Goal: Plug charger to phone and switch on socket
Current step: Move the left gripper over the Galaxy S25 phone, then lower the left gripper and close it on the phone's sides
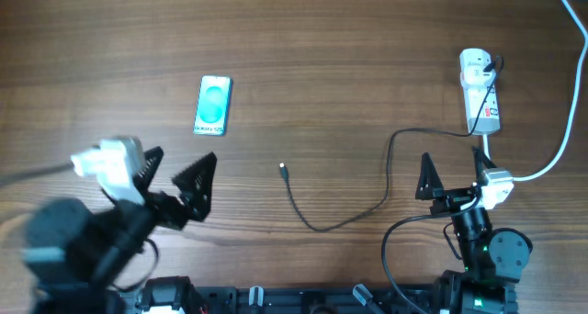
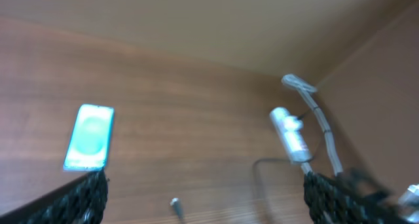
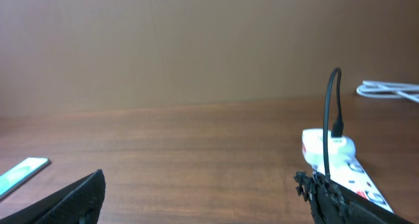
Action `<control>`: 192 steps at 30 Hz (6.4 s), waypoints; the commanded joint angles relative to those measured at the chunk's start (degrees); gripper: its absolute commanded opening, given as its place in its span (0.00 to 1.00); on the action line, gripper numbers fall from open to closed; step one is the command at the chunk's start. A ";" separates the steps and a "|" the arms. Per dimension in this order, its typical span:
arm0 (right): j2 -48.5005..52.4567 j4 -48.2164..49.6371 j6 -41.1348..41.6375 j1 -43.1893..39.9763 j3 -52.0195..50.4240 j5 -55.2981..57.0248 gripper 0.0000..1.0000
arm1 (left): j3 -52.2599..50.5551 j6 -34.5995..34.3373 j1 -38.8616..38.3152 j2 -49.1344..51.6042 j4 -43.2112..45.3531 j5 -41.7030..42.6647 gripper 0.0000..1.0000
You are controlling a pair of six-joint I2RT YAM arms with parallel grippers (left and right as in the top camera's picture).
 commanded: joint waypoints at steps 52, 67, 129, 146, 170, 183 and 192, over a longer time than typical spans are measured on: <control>-0.48 0.26 0.42 0.20 -0.07 -0.72 1.00 | 32.94 -0.76 -17.68 64.89 -18.25 -9.68 0.04; -0.48 0.26 0.42 0.20 -0.07 -0.72 1.00 | 29.29 -2.67 -17.68 65.00 -11.13 -26.95 1.00; -0.48 0.26 0.42 0.20 -0.07 -0.72 1.00 | -5.79 -3.72 -12.41 74.20 33.05 -40.35 1.00; -0.48 0.26 0.39 0.20 -0.07 -0.72 1.00 | -5.79 -3.69 -12.57 74.20 31.43 -27.63 1.00; -0.48 0.26 0.42 0.20 -0.07 -0.70 1.00 | -6.05 -3.69 -12.57 75.73 37.53 -32.15 1.00; -0.48 0.26 0.42 0.20 -0.07 -0.72 1.00 | -6.03 -3.52 -12.52 78.16 38.45 -32.54 0.82; -0.48 0.24 0.39 0.20 -0.07 -0.72 1.00 | -6.03 -3.52 -12.52 78.16 38.71 -32.57 1.00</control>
